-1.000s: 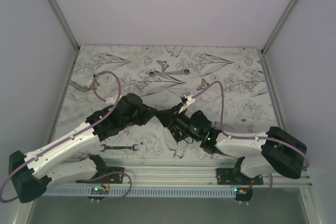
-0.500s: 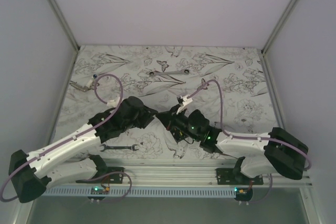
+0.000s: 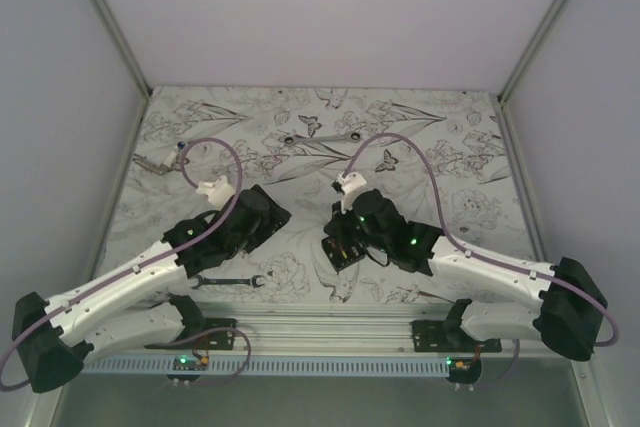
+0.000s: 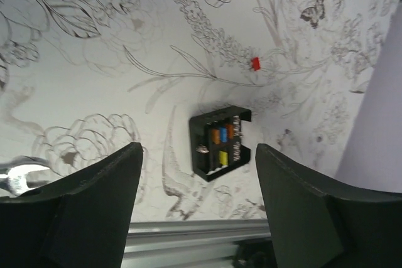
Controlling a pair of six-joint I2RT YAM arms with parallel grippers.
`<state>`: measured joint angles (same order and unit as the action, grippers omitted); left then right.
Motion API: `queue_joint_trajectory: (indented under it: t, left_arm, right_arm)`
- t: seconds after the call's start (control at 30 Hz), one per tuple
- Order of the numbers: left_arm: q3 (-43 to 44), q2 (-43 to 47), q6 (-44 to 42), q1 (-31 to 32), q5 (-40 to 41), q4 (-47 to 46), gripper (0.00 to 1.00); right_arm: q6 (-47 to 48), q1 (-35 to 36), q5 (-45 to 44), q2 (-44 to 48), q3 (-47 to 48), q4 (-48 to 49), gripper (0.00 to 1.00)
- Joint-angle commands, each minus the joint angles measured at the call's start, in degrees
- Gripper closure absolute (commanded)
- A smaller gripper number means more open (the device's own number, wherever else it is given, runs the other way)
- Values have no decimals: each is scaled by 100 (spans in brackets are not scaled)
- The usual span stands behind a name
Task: Snap on the fuse box
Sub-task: Pick up the fuse from the center of the board.
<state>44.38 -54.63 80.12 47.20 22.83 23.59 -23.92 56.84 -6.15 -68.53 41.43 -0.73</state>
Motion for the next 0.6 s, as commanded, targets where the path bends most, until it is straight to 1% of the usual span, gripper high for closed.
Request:
queue_joint_trajectory:
  t: [0.0, 0.1, 0.27, 0.57]
  left_arm:
    - [-29, 114, -1081, -60, 390, 403, 23]
    - [-43, 136, -1624, -100, 463, 527, 16]
    - [-183, 234, -2115, -315, 532, 722, 6]
    - [-714, 445, -2478, -1065, 79, 736, 1]
  right_arm:
    - [340, -155, 298, -78, 420, -1713, 100]
    - [485, -237, 405, -283, 699, -2361, 100]
    - [661, -270, 485, -879, 1303, -3200, 100]
    - [855, -322, 601, -1855, 2058, -3960, 100]
